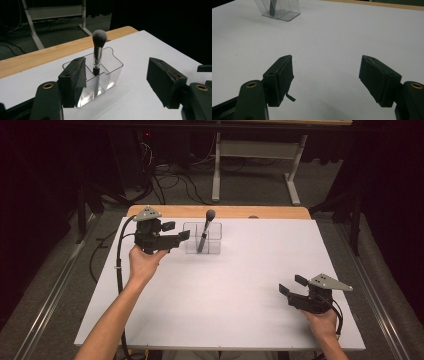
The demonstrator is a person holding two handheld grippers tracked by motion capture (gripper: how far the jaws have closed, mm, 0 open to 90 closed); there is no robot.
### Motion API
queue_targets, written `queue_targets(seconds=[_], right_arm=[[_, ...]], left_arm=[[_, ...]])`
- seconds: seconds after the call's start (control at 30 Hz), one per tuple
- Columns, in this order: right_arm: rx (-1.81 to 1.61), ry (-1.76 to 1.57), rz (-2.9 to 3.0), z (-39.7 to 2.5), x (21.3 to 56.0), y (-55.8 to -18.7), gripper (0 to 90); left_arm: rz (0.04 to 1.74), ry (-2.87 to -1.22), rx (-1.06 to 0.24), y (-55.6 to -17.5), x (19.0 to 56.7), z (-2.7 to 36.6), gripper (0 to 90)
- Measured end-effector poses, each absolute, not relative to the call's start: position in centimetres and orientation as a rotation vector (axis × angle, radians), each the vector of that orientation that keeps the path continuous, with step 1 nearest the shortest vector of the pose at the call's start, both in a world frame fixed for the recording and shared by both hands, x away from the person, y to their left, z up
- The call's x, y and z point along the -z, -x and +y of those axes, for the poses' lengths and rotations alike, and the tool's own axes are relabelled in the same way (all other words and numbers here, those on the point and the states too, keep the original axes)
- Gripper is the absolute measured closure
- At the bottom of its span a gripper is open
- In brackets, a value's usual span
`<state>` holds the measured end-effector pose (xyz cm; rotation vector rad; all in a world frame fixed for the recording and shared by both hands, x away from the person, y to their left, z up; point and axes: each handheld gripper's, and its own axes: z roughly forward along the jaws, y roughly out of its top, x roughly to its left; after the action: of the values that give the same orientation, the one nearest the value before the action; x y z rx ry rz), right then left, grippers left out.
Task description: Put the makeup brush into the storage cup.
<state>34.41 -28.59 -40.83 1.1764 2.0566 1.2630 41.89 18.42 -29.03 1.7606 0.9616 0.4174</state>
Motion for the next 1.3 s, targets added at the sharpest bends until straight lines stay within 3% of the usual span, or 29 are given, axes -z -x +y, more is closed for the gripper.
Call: queue_targets(seconds=[1.3], right_arm=[[-1.264, -1.187, 2.052, -28.6, 40.8, -34.4, 29.2]], left_arm=[[0.969, -1.706, -0.416, -39.1, 29.5, 21.1, 32.0]])
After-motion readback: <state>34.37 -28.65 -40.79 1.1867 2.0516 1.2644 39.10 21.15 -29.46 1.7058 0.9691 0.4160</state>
